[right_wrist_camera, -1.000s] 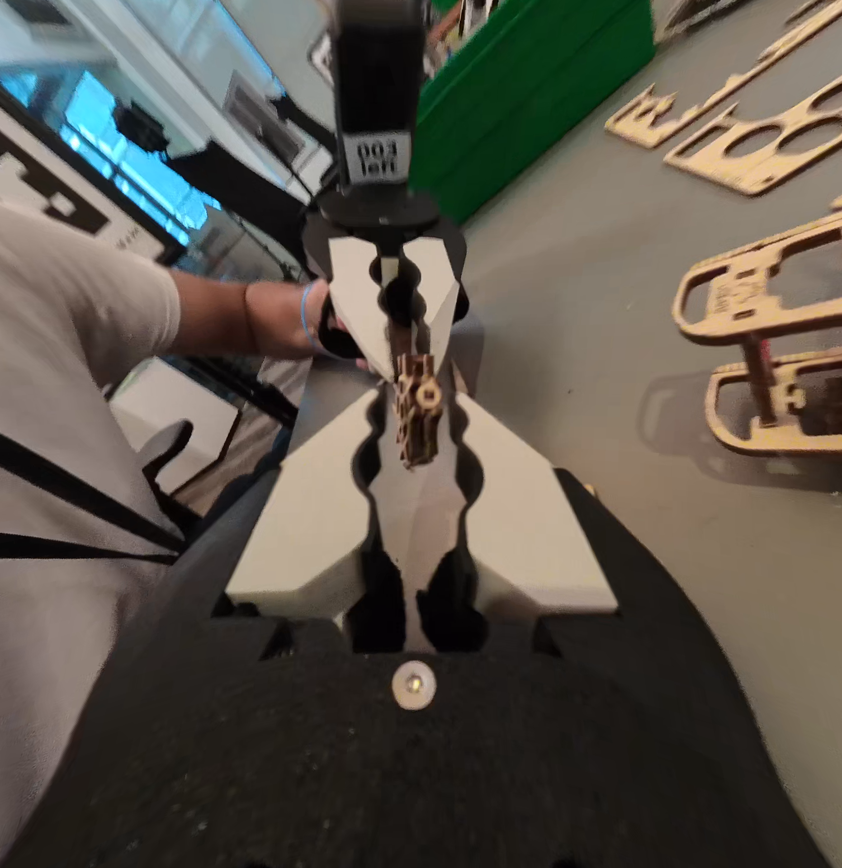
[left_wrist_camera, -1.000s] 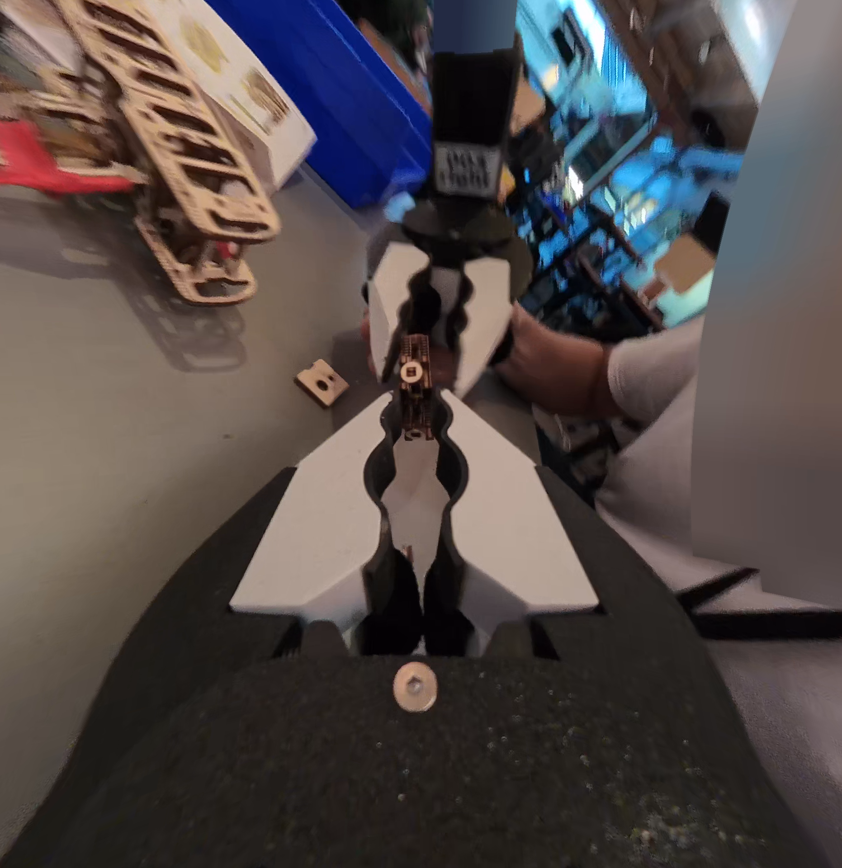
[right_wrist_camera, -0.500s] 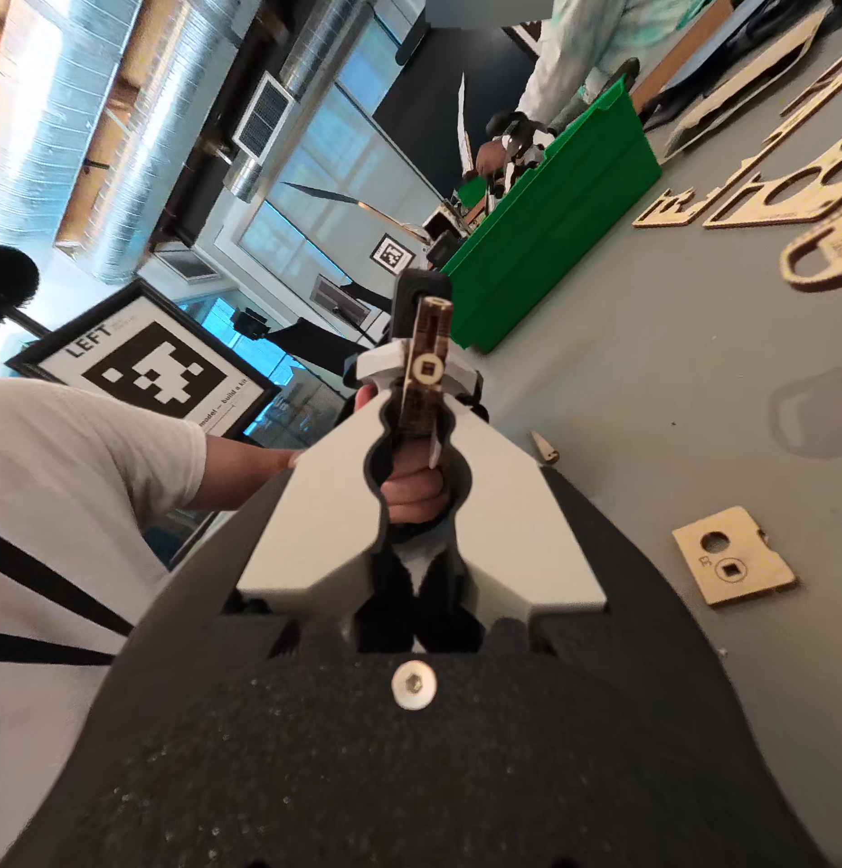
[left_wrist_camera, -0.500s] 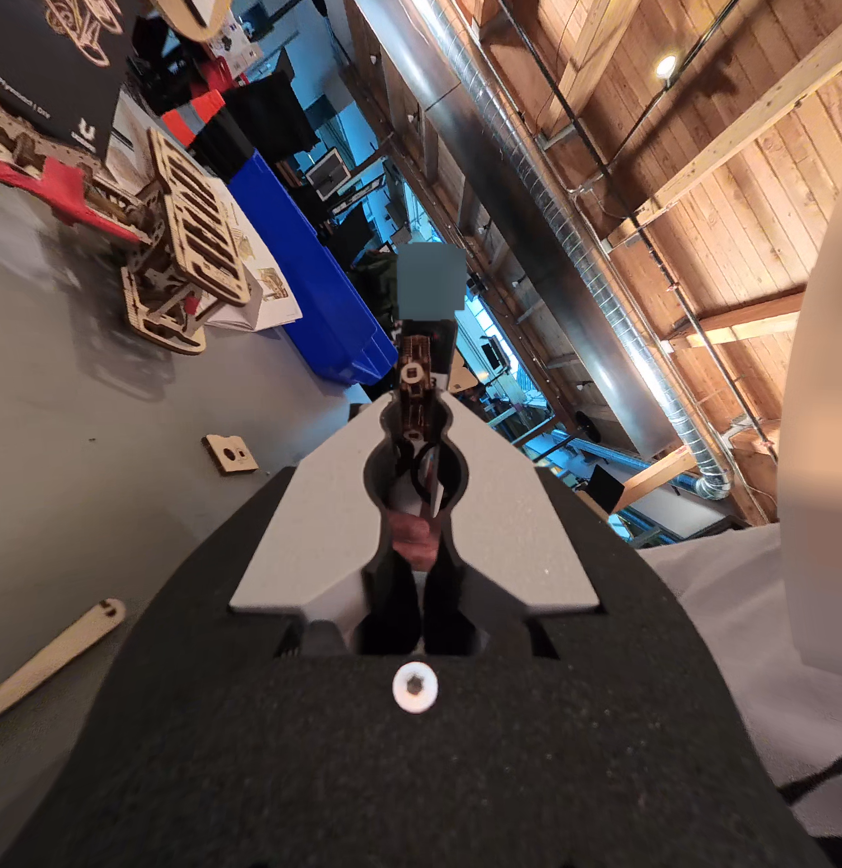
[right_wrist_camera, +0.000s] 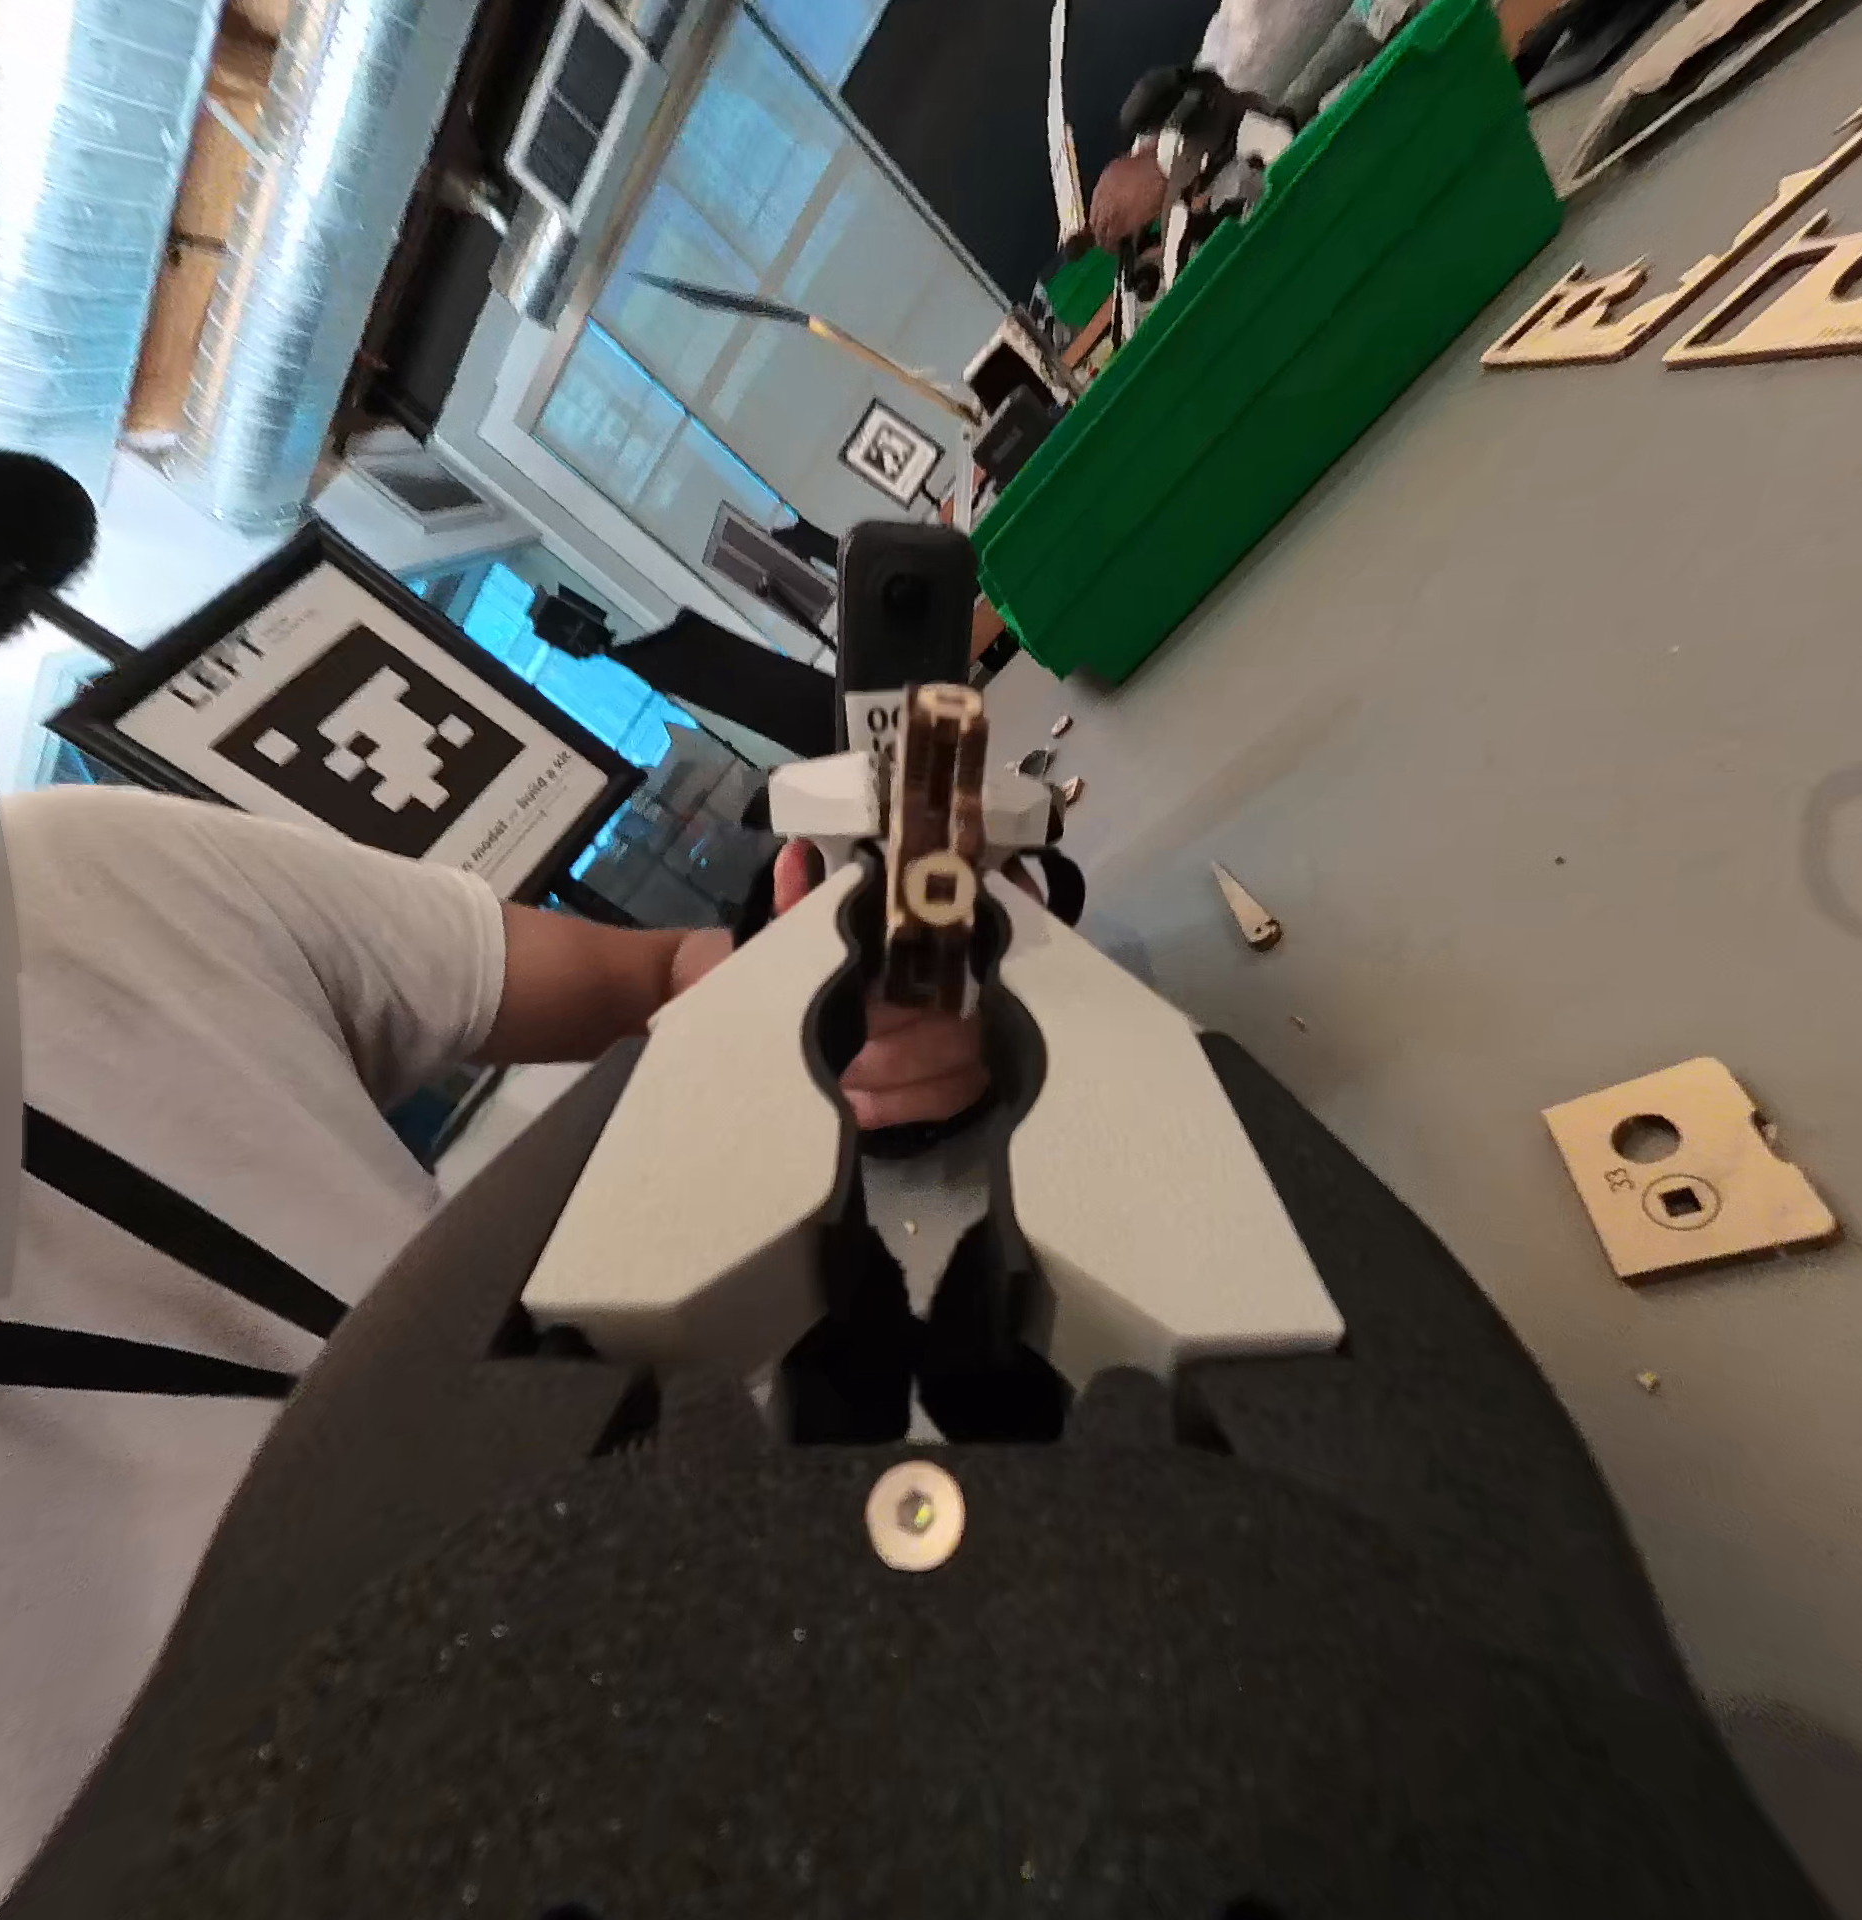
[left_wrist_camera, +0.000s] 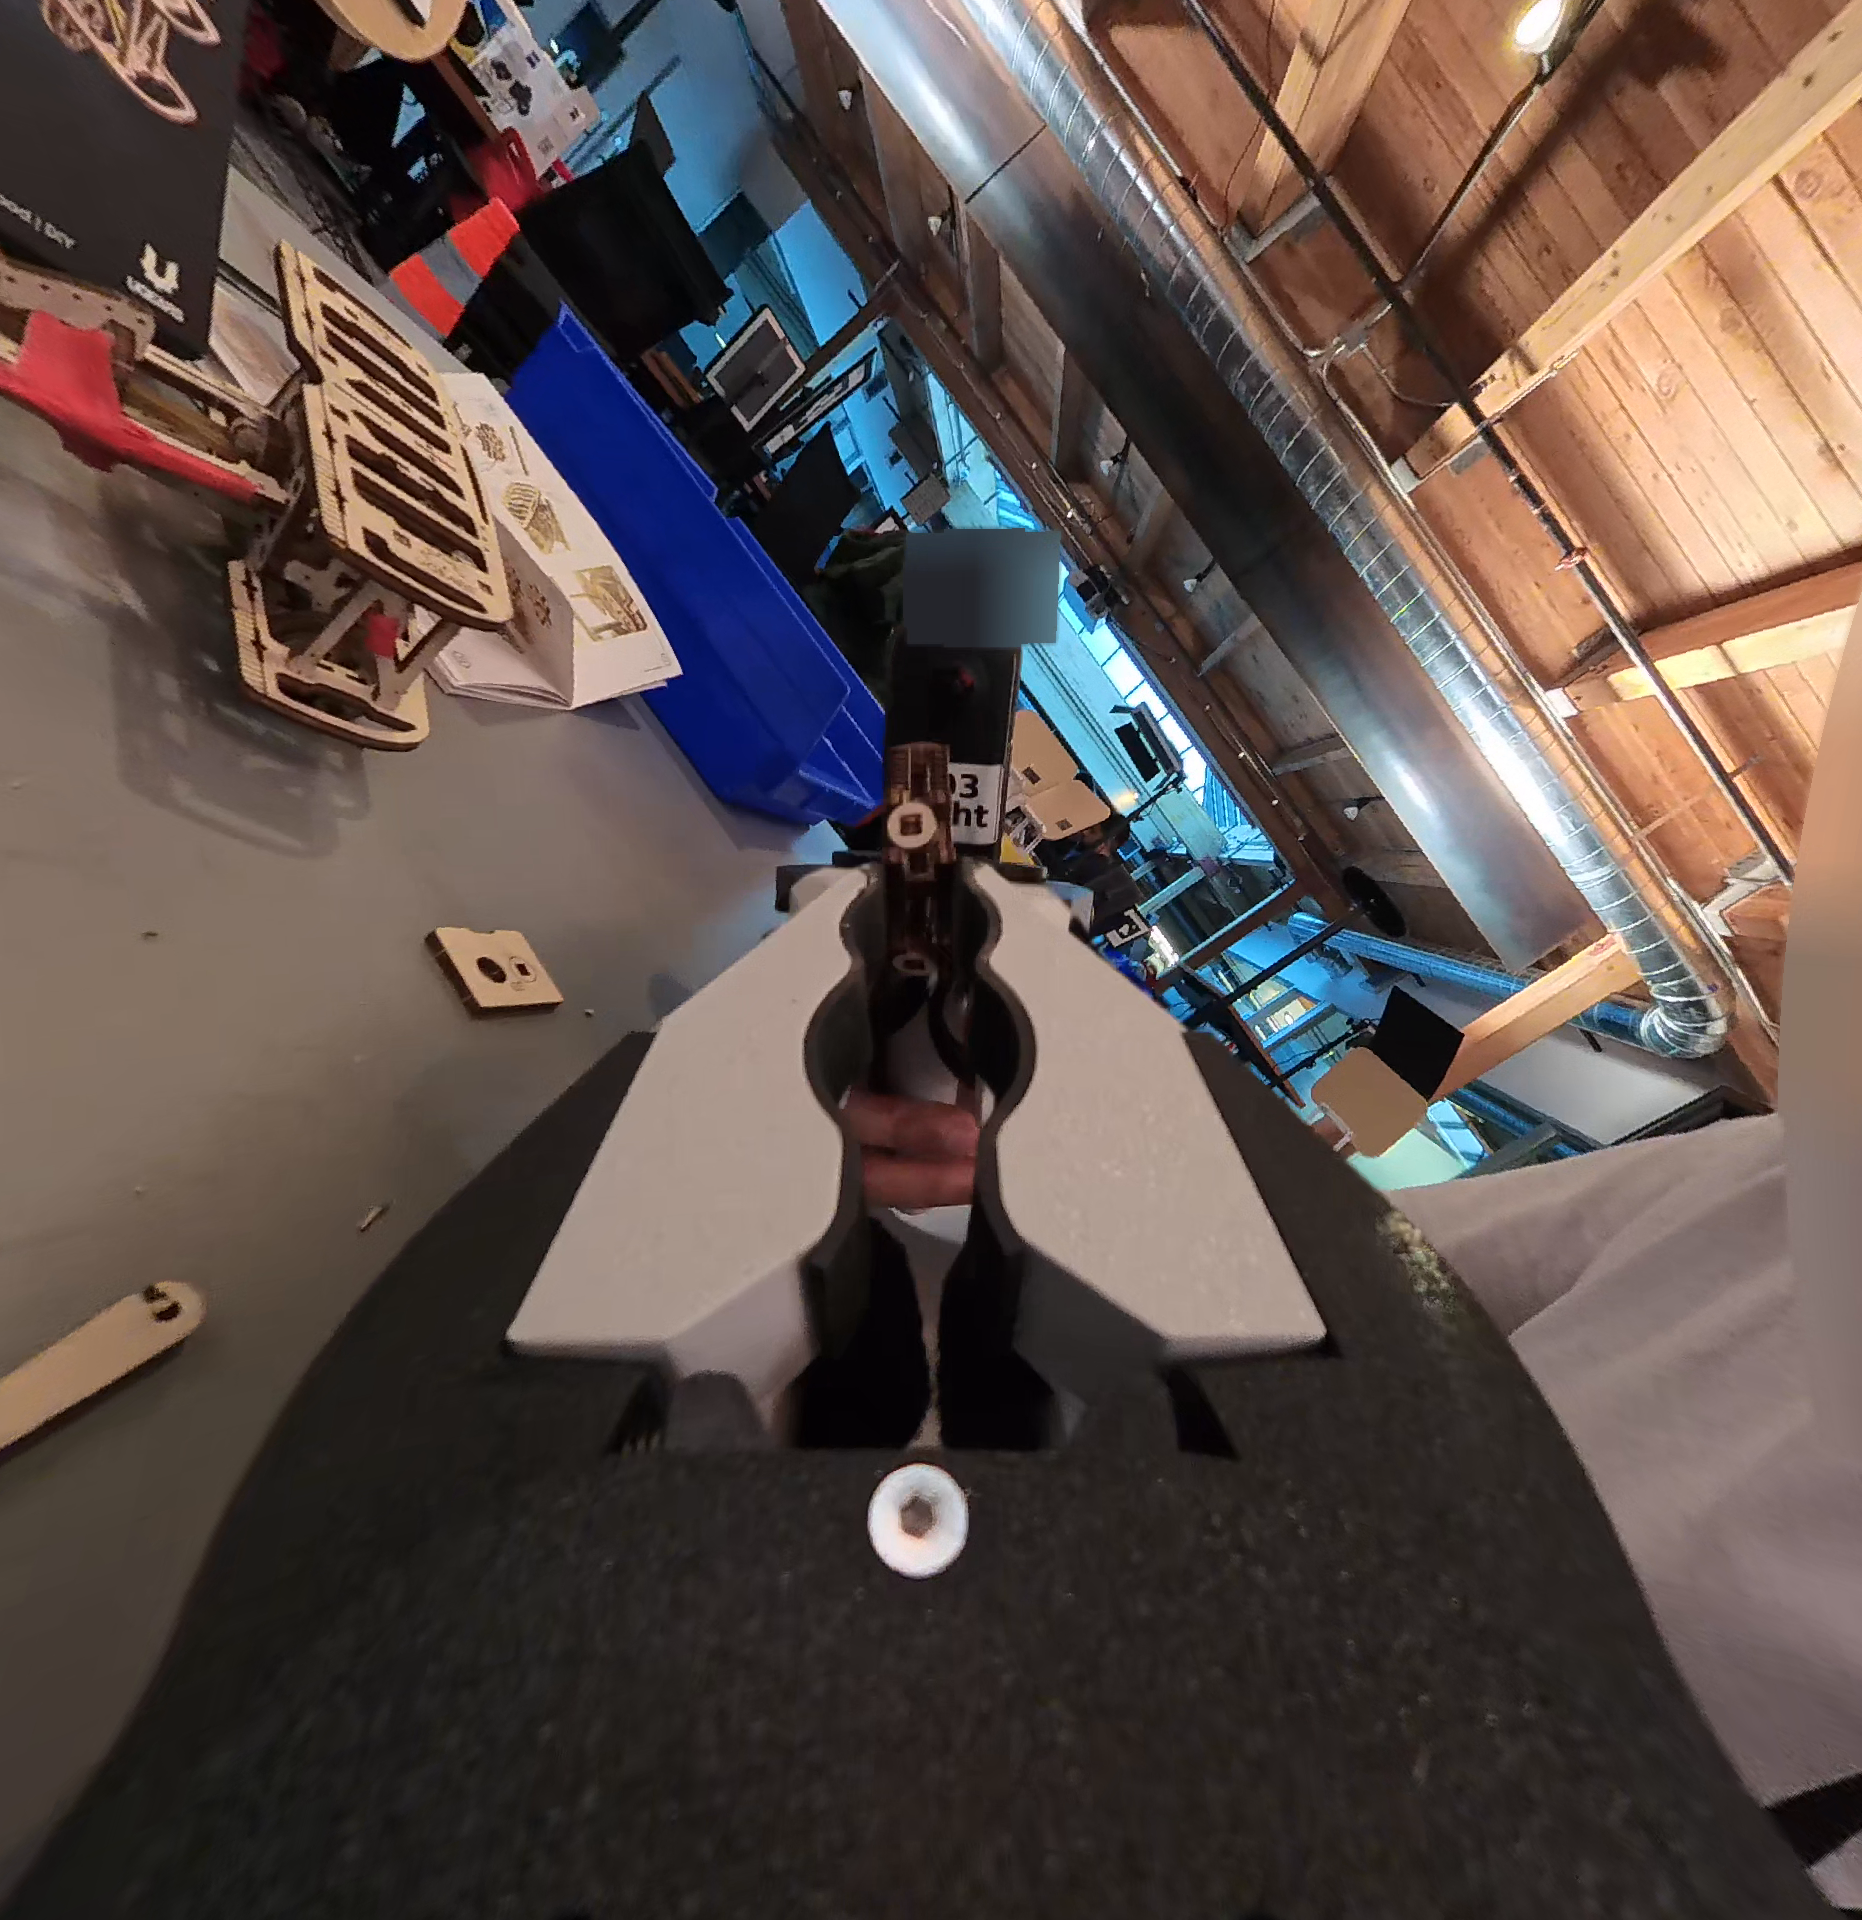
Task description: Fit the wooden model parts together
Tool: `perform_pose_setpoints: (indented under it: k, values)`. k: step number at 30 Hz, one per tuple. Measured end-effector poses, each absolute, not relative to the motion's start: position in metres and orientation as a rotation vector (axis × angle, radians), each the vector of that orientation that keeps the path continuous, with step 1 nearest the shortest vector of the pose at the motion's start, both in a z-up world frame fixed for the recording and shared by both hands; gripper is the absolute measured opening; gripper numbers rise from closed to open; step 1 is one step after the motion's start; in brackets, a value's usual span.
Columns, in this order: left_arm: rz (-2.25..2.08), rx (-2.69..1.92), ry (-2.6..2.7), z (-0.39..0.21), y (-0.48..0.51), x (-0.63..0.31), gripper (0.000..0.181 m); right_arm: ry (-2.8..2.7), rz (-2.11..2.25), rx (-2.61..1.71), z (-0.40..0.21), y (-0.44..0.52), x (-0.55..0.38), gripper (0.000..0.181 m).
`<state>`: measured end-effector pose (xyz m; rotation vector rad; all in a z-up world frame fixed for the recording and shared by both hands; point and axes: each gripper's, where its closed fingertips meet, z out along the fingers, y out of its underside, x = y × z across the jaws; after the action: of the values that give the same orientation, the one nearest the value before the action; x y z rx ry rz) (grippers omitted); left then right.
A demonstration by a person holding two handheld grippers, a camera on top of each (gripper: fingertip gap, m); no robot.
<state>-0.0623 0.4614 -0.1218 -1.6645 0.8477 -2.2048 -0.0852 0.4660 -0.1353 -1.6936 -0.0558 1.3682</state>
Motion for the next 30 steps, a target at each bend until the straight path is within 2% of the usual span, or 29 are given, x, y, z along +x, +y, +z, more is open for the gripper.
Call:
perform_pose_setpoints:
  k: [20, 30]
  values:
    - [-2.178, -1.618, 0.97, -0.122, 0.451, -0.062, 0.008, -0.174, 1.375, -1.713, -0.137, 0.46, -0.092, 0.008]
    - [-2.174, -1.653, 0.985, -0.126, 0.451, -0.061, 0.009, -0.159, 1.386, -1.719, -0.139, 0.46, -0.09, 0.011]
